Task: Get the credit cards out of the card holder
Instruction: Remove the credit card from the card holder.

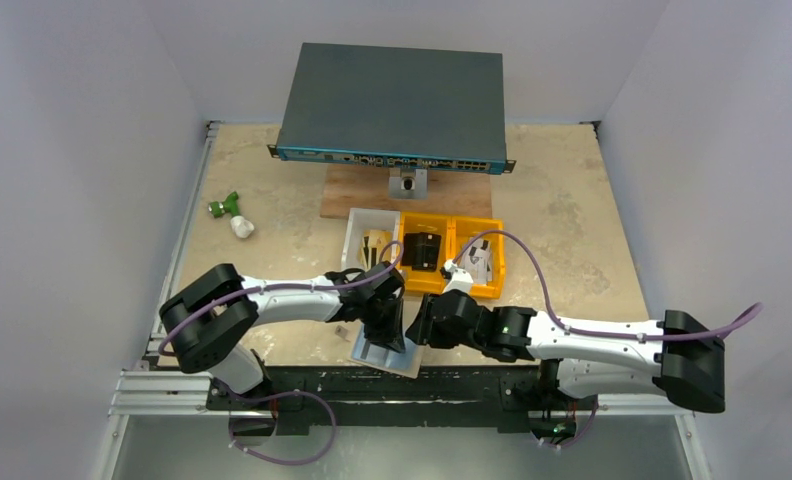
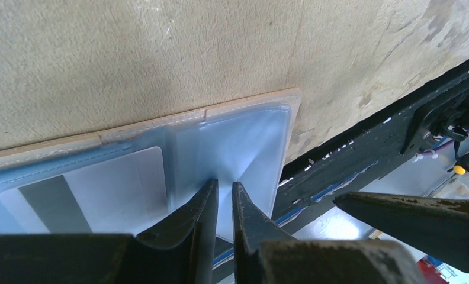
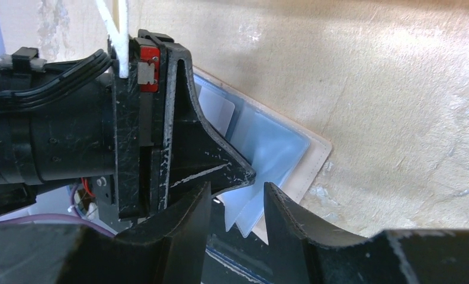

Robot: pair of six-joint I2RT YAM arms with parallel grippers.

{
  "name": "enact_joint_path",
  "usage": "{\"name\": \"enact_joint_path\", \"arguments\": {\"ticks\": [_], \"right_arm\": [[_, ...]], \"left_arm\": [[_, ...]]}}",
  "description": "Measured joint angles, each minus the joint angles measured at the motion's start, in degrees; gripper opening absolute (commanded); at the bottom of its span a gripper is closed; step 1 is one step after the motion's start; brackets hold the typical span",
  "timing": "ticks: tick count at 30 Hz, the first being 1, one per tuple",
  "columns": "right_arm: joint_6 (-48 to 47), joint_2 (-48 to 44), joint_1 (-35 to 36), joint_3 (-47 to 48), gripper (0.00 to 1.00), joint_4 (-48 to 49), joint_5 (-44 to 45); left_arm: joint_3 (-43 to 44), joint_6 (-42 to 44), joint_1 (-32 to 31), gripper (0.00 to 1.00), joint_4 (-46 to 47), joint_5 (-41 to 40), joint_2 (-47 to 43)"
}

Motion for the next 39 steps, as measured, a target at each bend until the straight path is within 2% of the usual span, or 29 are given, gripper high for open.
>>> {"name": "enact_joint_path", "arguments": {"ticks": [25, 31, 39], "right_arm": [[-0.02, 6.29, 0.09, 2.75, 0.33, 0.09, 0.81], [-0.02, 10.1, 1.29, 6.36, 0.35, 0.07, 0.81], [-0.24, 20.2, 2.93, 14.27, 0.4, 0.5, 0.59]], "left_arm": [[-2.19, -1.14, 0.61, 0.18, -1.33, 0.04, -10.29], [-5.25, 0.55, 5.68, 0.18, -4.17, -0.55, -16.72], [-8.61, 4.55, 13.99, 0.19, -9.18, -1.9, -26.34]]}}
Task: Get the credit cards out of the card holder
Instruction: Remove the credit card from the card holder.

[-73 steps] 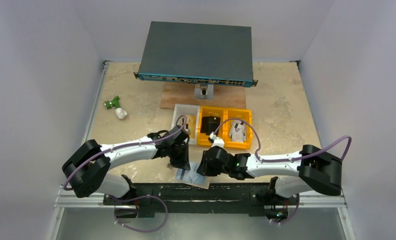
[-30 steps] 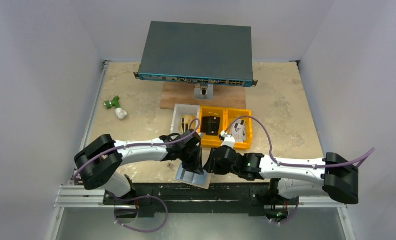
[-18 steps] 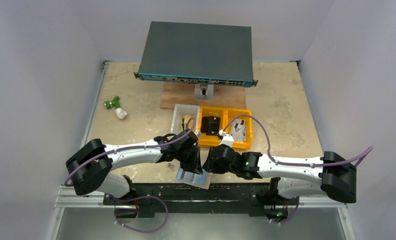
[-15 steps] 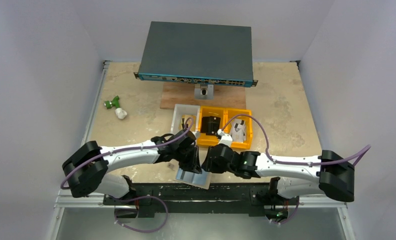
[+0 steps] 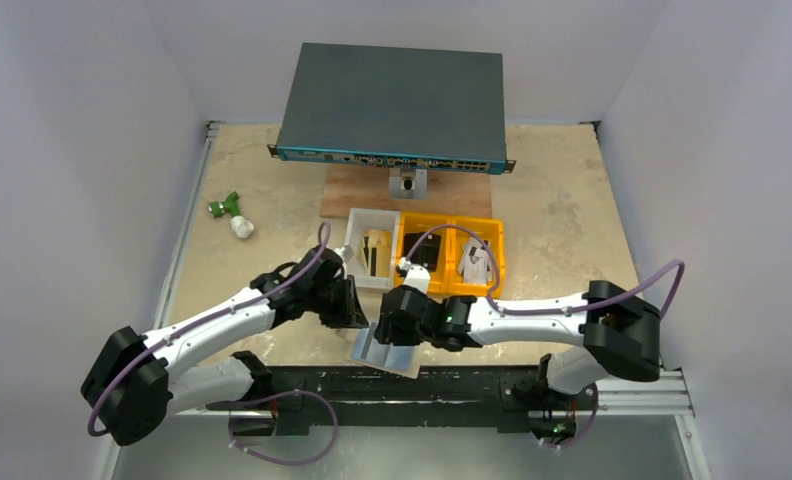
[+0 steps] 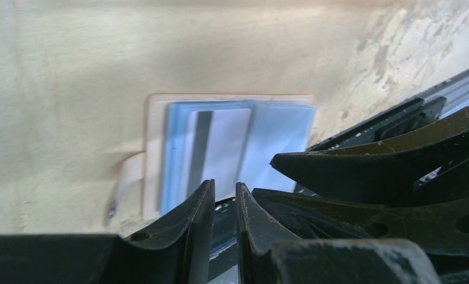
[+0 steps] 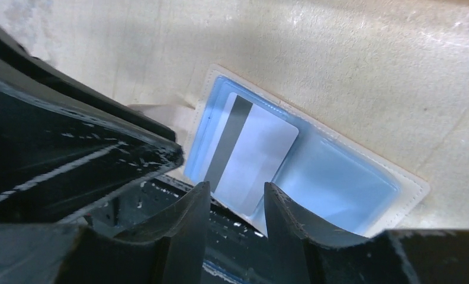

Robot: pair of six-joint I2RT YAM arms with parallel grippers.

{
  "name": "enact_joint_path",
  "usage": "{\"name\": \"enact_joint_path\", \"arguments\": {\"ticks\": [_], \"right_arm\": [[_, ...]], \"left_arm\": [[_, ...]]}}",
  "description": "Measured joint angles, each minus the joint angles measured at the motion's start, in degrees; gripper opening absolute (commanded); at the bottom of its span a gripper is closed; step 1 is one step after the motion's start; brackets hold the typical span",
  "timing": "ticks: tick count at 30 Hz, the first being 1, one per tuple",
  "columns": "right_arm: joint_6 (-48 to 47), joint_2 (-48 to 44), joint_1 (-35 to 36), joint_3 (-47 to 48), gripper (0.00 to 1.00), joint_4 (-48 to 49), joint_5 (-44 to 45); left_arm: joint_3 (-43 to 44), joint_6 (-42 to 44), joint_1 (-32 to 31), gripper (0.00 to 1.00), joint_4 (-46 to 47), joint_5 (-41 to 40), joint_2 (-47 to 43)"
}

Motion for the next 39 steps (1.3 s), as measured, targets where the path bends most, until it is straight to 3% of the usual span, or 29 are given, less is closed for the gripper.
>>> {"name": "enact_joint_path", "arguments": {"ticks": [4, 12, 17, 29, 35, 39], "right_arm": [[-0.2, 5.51, 0.09, 1.95, 0.48, 0.26, -1.03], [-0.44, 12.04, 0.09, 4.79, 0.48, 0.57, -1.86], [-1.16, 12.22, -0.07, 4.66, 0.32, 1.18, -2.51], [-8.87, 12.81, -4.68, 3.21, 0.11, 5.64, -5.92], [-11.63, 13.62, -5.57, 2.91, 0.14, 9.25, -6.82], [-12.11, 13.49, -5.84, 2.03, 0.28, 11.02, -7.52]], "left_arm": [[-2.14, 0.81, 2.29, 0.19, -0.96, -0.07, -1.11], [-6.29, 0.79, 2.99, 0.18, -0.31, -0.04, -0.9], [-8.15, 0.66, 3.1, 0.16, 1.99, 0.24, 1.38], [-8.74, 0.5, 3.26, 0.15, 2.56, 0.63, 1.25], [-8.41, 0.57, 3.26, 0.15, 1.86, 0.61, 0.74], [-7.58, 0.59, 3.26, 0.11, 1.29, 0.61, 0.66]]}}
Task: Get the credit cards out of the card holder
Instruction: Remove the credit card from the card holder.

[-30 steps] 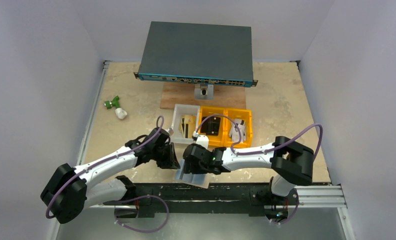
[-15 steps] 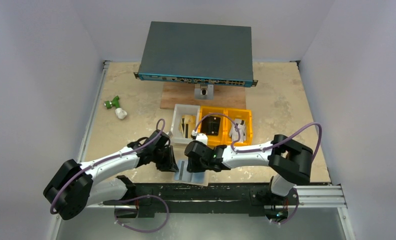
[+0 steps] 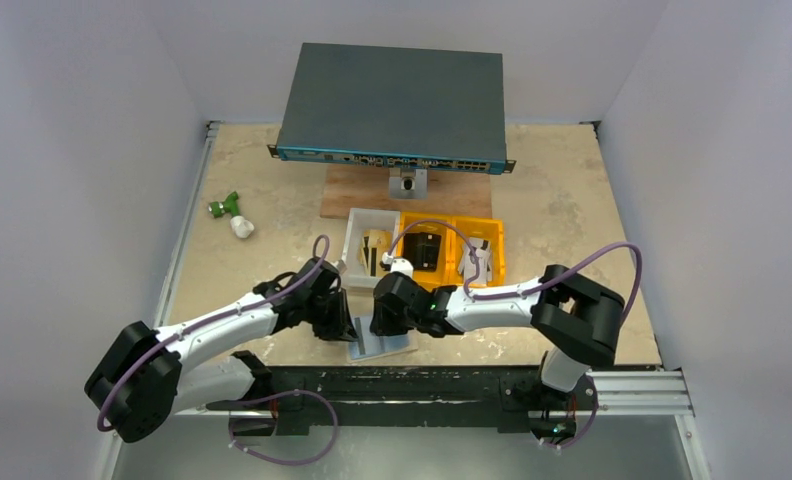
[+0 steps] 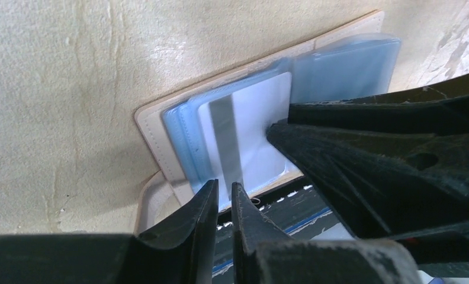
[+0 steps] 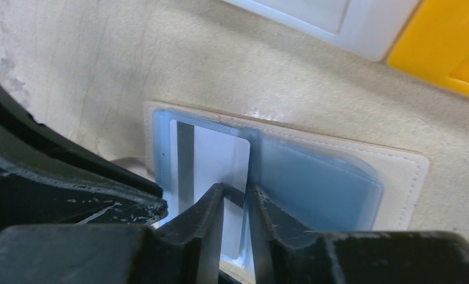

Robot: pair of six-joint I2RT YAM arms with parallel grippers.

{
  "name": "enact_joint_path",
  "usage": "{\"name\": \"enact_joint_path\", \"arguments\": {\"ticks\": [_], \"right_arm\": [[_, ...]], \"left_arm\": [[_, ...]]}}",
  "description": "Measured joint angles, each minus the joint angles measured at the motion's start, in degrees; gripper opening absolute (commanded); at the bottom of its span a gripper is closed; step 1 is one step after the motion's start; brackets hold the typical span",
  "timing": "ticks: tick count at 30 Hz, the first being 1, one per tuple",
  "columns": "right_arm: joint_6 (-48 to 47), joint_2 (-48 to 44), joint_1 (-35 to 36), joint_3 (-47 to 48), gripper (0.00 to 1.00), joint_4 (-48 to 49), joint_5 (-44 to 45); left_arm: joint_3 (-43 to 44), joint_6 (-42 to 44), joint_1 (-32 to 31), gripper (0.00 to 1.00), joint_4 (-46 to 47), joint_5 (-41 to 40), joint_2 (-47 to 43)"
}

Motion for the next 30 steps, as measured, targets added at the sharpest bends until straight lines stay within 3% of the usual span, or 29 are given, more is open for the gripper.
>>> {"name": "enact_joint_path", "arguments": {"ticks": [3, 13, 23, 30], "right_arm": [[0.11, -0.5, -0.11, -1.07, 0.35, 2.12, -0.98], [2.47, -3.08, -1.33, -7.37, 0.33, 10.58, -6.01], [5.51, -3.37, -3.41, -12.85, 0.31, 20.46, -11.1], [8.17, -3.41, -5.14, -17.38, 0.35, 28.02, -14.86]], "left_arm": [[0.48, 0.0, 0.0, 0.09, 0.07, 0.02, 0.28], [0.57, -0.11, 0.0, 0.0, 1.46, -0.24, 3.5], [0.57, -1.22, 0.0, 0.0, 4.61, 0.55, 5.88], [0.57, -2.69, 0.0, 0.0, 4.94, 0.44, 6.36]]}}
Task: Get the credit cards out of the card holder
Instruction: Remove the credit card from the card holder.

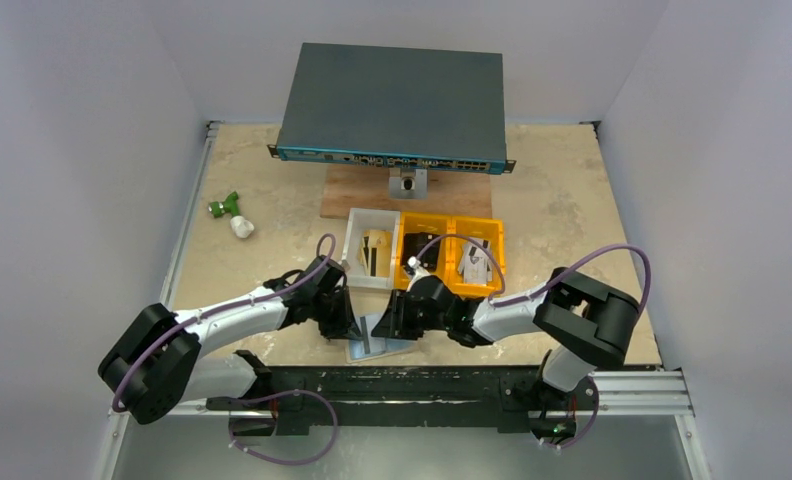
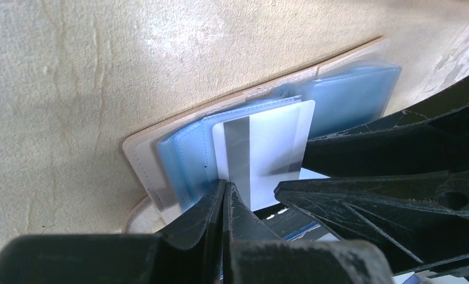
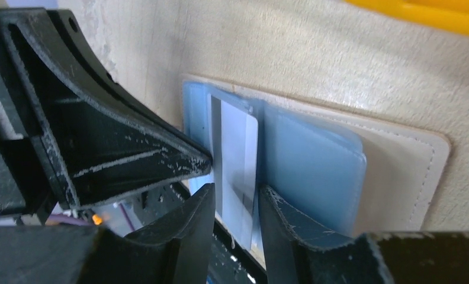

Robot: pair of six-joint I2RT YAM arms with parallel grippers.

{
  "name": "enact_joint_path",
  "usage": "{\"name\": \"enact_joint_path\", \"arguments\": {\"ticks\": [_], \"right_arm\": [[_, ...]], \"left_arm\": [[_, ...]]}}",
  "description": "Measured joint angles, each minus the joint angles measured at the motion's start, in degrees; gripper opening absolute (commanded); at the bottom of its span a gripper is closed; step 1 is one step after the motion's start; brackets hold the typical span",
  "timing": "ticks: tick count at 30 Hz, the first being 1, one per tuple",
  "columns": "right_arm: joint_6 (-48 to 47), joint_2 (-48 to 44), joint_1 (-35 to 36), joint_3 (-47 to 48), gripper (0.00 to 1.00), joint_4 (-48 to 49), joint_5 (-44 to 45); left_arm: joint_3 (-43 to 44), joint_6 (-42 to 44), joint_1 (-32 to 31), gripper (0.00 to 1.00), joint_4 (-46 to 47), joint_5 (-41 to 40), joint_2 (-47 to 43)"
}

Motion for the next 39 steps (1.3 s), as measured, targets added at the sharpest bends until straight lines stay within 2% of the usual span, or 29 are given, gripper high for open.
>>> {"name": "enact_joint_path", "arguments": {"ticks": [6, 19, 25, 28, 33, 39], "right_arm": [[2.45, -0.83, -1.51, -4.9, 0.35, 6.75, -4.46], [9.75, 4.68, -2.47, -11.45, 0.18, 24.3, -9.14], [12.33, 7.41, -2.47, -13.35, 0.06, 31.32, -9.11], [13.16, 7.65, -2.47, -13.99, 0.0, 32.7, -8.96], [13.99, 7.21, -2.47, -14.43, 0.0, 32.96, -8.61], [13.7, 3.1, -2.47, -14.56, 0.0, 27.23, -6.6]], "left_arm": [[0.0, -1.31, 0.0, 0.0, -0.33, -0.66, 0.0], [0.0, -2.38, 0.0, 0.0, -0.55, -0.87, -0.07], [0.0, -2.38, 0.0, 0.0, -0.59, -0.92, -0.11], [0.0, -2.36, -0.02, 0.0, -0.72, -1.05, -0.22], [0.0, -2.34, -0.02, 0.0, -1.25, -1.62, -0.68], [0.0, -2.34, -0.02, 0.0, -1.62, -2.23, -1.01]]}}
